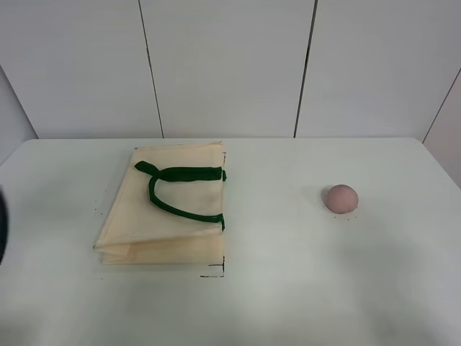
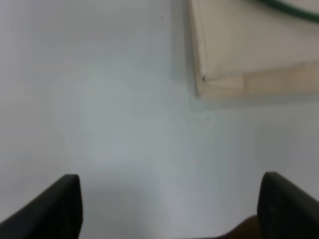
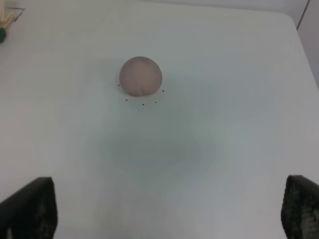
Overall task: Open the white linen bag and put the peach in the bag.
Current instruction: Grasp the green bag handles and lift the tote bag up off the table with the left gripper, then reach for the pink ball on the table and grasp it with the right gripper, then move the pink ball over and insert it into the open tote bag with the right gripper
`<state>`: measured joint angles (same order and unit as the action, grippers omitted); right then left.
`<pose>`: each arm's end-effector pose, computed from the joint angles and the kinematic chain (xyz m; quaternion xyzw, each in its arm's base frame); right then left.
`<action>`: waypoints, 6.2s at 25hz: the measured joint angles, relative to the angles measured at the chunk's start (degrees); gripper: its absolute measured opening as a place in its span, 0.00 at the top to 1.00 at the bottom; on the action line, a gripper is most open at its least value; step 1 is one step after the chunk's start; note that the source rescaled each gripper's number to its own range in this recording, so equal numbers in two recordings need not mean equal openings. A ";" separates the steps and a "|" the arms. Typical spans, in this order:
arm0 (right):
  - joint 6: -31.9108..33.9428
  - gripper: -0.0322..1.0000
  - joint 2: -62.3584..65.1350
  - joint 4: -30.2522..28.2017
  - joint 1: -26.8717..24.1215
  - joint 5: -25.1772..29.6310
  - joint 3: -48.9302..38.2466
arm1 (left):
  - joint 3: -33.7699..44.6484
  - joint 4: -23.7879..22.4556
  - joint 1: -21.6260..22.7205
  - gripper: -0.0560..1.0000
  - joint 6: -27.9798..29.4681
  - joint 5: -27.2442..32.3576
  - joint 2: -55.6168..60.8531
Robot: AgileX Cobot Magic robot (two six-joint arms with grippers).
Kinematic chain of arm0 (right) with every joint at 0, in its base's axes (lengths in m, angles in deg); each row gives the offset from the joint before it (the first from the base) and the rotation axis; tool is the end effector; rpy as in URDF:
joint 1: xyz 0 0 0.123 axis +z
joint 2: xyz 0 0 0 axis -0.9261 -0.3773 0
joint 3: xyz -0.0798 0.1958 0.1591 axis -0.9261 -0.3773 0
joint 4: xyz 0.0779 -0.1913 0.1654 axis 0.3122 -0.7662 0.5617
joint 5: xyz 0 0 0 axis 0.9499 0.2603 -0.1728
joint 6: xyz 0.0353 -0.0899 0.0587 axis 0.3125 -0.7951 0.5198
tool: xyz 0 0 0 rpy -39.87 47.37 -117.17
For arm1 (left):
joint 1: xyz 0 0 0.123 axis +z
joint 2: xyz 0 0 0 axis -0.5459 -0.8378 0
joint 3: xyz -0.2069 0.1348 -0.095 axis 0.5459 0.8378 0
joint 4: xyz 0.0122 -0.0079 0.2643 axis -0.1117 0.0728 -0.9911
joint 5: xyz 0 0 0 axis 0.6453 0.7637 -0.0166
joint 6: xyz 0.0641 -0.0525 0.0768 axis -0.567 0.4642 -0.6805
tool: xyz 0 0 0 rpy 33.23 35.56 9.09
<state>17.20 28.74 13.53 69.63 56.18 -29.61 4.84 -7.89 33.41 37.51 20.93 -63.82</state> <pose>0.0488 0.0039 0.2739 -0.0259 0.8466 0.0134 0.5314 0.1346 0.0020 0.3030 0.0085 0.9296 0.0113 0.3683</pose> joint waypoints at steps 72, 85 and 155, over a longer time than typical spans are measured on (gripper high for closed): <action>0.00 0.00 0.00 0.00 0.00 0.00 0.00 | -77.08 -0.15 -15.71 0.95 12.45 7.14 -86.74; 0.00 0.00 -2.11 0.00 0.00 -0.12 0.12 | -79.84 3.40 -15.71 0.95 7.96 7.31 -73.83; -14.18 0.97 -124.52 31.57 27.33 -12.07 82.66 | -78.57 3.83 -15.71 0.95 7.72 7.31 -70.53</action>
<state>3.02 -95.78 45.11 96.97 44.11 53.05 -73.73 -4.07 17.70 45.23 28.24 -134.35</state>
